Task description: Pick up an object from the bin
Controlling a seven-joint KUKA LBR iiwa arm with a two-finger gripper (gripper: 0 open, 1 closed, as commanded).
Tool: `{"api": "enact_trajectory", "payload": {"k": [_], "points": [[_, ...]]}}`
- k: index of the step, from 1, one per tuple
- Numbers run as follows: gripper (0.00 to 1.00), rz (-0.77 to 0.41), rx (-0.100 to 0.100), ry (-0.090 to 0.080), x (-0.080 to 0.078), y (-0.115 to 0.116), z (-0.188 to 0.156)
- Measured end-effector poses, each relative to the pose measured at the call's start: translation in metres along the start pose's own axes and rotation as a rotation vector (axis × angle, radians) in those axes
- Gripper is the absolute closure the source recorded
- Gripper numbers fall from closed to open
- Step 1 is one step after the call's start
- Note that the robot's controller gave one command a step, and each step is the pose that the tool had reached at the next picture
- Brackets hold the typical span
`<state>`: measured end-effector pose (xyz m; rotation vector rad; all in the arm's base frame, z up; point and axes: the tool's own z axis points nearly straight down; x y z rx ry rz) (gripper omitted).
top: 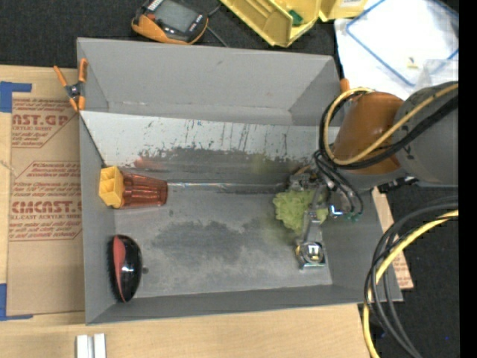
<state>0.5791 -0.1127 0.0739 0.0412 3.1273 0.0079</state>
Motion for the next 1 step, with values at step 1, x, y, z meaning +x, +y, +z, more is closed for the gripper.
{"api": "enact_trajectory", "payload": {"k": [1], "points": [[0.00,0.051,-0.004,-0.006,0.0300,-0.0037,0.0025]]}}
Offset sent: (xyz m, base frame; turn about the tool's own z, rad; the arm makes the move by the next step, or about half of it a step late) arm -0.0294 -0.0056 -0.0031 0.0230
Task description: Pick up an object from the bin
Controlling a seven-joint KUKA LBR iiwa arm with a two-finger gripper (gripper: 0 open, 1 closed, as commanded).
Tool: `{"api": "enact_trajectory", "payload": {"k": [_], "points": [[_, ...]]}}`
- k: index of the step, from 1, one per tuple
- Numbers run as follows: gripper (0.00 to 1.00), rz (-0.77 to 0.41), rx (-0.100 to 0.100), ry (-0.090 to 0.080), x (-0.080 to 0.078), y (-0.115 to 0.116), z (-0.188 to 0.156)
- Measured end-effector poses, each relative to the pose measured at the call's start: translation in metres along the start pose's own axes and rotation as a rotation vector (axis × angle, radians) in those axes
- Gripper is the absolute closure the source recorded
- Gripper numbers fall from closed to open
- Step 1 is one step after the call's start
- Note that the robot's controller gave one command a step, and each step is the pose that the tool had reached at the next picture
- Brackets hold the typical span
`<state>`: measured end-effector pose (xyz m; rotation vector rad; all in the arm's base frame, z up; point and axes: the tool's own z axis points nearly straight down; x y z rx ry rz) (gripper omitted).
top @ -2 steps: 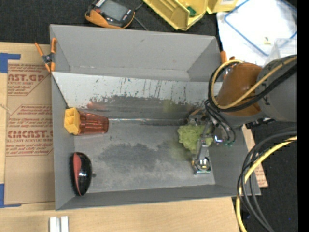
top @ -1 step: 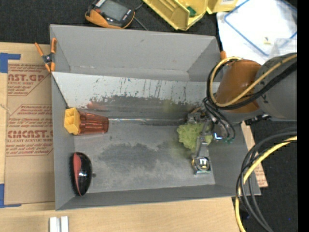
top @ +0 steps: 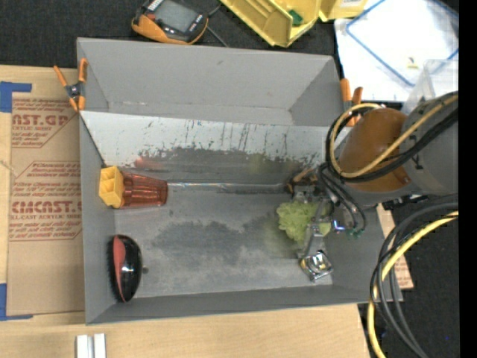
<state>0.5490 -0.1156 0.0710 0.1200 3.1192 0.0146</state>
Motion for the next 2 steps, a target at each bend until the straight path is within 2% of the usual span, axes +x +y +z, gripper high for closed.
{"api": "enact_trajectory", "payload": {"k": [1,2], "points": [[0.00,-0.016,0.002,-0.003,-0.001,-0.001,0.000],[1.00,0.001,0.000,-0.005,0.003,0.018,0.001]]}}
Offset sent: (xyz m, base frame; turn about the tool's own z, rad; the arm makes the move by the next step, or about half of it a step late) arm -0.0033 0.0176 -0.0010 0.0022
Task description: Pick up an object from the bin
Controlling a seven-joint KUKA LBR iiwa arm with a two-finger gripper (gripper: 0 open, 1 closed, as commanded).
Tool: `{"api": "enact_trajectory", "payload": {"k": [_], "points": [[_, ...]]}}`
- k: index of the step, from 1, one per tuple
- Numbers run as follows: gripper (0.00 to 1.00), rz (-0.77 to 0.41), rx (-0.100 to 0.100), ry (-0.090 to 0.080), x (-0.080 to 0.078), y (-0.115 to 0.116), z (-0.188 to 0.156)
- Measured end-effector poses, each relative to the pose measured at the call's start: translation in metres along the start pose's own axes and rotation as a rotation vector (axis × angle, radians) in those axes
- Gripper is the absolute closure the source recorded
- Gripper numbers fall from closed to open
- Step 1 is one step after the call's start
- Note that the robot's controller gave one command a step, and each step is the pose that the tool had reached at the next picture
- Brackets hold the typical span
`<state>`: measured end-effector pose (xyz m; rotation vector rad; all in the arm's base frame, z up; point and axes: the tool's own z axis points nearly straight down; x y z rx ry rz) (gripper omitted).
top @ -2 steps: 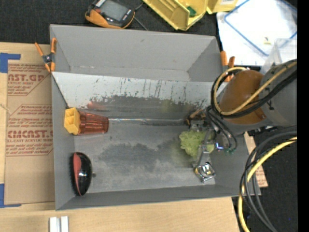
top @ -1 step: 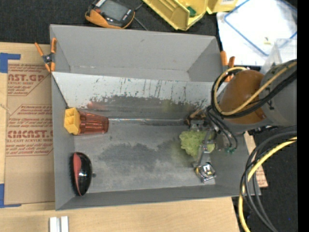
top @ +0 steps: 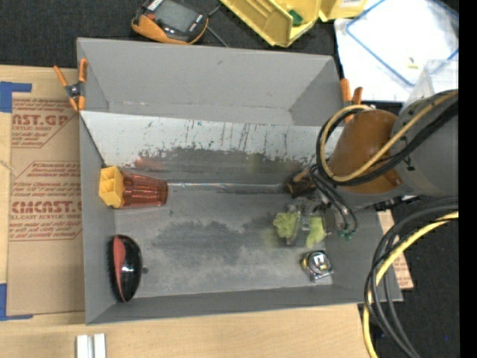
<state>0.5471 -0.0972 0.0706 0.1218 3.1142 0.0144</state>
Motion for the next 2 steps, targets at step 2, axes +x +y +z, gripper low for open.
{"api": "enact_trajectory", "payload": {"k": [2], "points": [[1.00,0.002,0.001,-0.001,0.0013,0.0058,0.0002]]}}
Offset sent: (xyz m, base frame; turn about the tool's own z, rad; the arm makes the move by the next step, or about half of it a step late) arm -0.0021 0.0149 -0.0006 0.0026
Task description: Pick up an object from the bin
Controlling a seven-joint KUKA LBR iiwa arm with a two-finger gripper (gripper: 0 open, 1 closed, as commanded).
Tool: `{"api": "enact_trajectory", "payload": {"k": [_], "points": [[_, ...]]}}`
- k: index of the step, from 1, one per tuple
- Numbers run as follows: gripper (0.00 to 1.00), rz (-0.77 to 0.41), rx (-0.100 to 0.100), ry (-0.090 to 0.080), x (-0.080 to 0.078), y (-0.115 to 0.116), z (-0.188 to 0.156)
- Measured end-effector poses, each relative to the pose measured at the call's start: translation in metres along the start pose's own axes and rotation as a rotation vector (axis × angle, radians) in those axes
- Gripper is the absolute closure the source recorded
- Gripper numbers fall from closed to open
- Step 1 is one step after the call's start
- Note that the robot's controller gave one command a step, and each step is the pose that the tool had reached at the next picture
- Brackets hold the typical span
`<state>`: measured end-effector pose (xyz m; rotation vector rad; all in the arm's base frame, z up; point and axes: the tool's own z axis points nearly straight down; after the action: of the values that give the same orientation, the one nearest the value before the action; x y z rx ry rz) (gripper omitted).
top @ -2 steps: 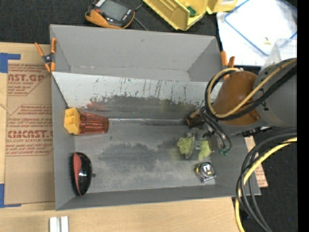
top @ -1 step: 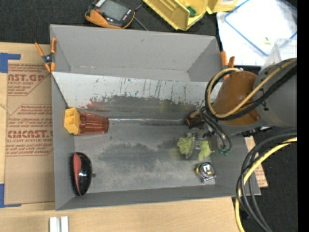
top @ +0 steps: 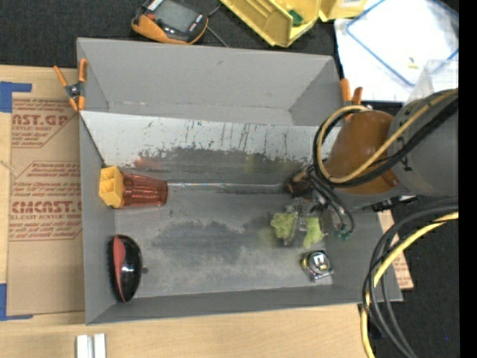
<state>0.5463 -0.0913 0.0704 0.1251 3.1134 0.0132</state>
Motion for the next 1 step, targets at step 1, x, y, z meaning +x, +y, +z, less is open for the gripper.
{"api": "enact_trajectory", "payload": {"k": [1], "points": [[1.00,-0.057,0.000,-0.002,0.0071,0.0048,-0.0003]]}}
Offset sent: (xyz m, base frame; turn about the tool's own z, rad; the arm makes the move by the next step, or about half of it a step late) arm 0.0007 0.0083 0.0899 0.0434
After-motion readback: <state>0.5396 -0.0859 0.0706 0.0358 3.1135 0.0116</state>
